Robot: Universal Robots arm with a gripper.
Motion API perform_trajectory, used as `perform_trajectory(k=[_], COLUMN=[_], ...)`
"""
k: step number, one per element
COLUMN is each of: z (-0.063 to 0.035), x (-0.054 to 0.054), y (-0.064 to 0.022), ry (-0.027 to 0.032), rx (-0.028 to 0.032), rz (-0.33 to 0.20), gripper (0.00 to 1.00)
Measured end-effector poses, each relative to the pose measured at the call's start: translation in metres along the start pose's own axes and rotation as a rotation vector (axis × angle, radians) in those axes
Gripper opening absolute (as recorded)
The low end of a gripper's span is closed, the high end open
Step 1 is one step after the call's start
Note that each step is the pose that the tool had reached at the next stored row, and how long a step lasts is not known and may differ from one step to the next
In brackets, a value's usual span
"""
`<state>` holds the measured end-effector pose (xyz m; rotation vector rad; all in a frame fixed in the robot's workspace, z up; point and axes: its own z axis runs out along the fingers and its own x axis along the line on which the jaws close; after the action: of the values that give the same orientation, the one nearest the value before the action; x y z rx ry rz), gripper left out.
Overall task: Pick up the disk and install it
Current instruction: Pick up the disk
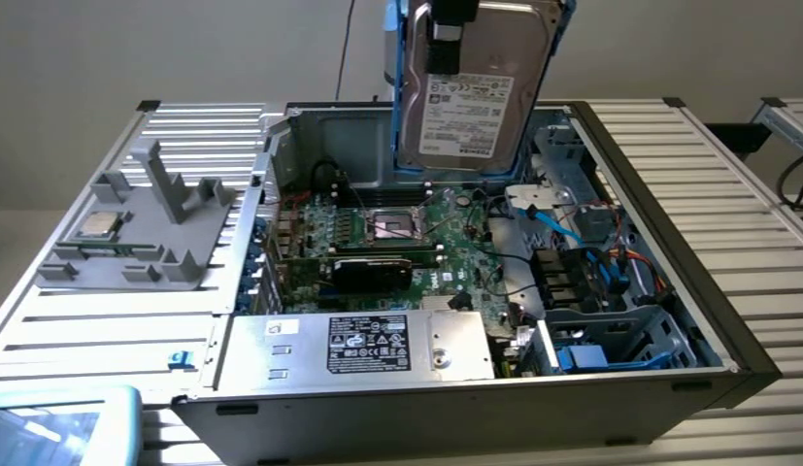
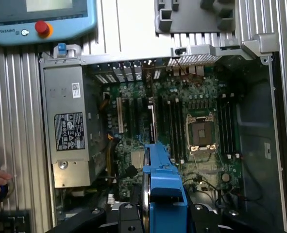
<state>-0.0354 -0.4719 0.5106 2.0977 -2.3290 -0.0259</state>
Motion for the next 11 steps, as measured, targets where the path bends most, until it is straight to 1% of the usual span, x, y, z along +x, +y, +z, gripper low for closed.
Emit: perform_trajectory(k=[3,5,10,11], z=[-0.0016,-0.0018,-0.002,-0.002], x=[0.002,0.003,0.004,0.004], y=[-0.0084,-0.0126,-0.021,-0.023], ry=[0.0021,0.0046,0.0117,0.0132], rx=[0.0002,0.0011,0.0097,0.0106], rz=[0.0,0.0,0.0,0.0], gripper=[0.37,0.37,0.37,0.37])
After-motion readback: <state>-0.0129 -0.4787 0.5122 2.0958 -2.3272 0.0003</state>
